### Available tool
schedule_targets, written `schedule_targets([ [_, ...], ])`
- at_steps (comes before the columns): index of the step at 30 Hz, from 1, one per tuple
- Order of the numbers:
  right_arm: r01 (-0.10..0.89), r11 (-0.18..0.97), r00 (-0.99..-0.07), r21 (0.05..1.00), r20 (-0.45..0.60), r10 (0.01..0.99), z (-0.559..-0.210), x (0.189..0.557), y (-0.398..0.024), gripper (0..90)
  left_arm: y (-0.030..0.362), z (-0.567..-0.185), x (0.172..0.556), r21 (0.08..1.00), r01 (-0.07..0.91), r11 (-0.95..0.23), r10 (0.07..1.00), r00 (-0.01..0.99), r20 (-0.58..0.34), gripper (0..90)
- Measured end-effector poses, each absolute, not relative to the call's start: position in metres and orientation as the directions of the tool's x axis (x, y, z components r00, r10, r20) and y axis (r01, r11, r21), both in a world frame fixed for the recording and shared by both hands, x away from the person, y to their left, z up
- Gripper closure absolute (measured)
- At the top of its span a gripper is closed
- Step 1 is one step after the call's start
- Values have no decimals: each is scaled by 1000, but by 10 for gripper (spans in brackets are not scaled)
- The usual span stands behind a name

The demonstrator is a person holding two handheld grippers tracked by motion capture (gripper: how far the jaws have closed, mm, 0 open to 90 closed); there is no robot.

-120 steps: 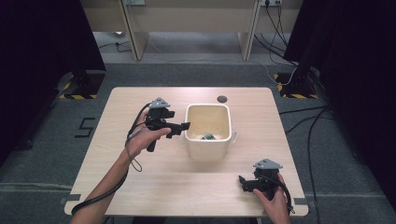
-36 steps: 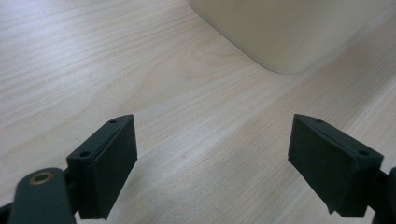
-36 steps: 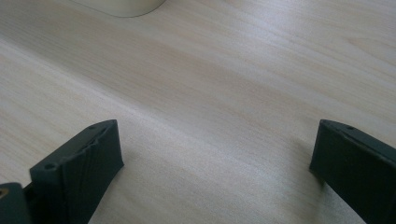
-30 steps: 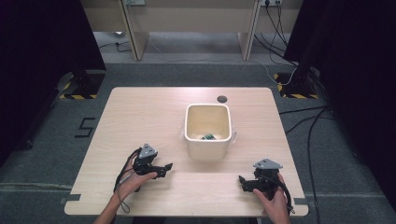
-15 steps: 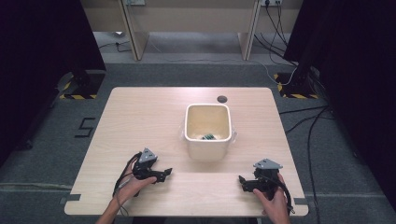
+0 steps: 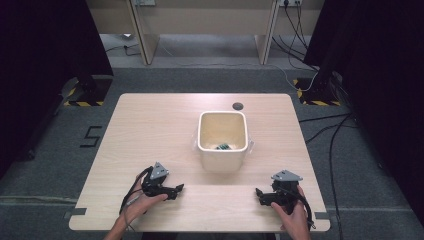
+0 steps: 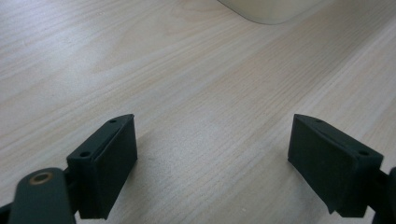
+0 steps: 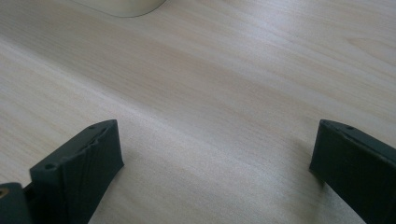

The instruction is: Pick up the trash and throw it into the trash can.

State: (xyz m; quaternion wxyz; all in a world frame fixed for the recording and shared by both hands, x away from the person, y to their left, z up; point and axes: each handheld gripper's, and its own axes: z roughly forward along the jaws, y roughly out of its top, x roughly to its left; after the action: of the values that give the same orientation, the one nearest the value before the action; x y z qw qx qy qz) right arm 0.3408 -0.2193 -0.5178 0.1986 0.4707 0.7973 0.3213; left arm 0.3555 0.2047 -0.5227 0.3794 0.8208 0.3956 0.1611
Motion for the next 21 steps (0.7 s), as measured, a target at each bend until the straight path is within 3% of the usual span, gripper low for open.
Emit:
schedule_targets([
  [21,623,350,-478,700,-14,878,-518,341,-219,21,206,-523,344,746,525,-410,775,632,-19,146],
])
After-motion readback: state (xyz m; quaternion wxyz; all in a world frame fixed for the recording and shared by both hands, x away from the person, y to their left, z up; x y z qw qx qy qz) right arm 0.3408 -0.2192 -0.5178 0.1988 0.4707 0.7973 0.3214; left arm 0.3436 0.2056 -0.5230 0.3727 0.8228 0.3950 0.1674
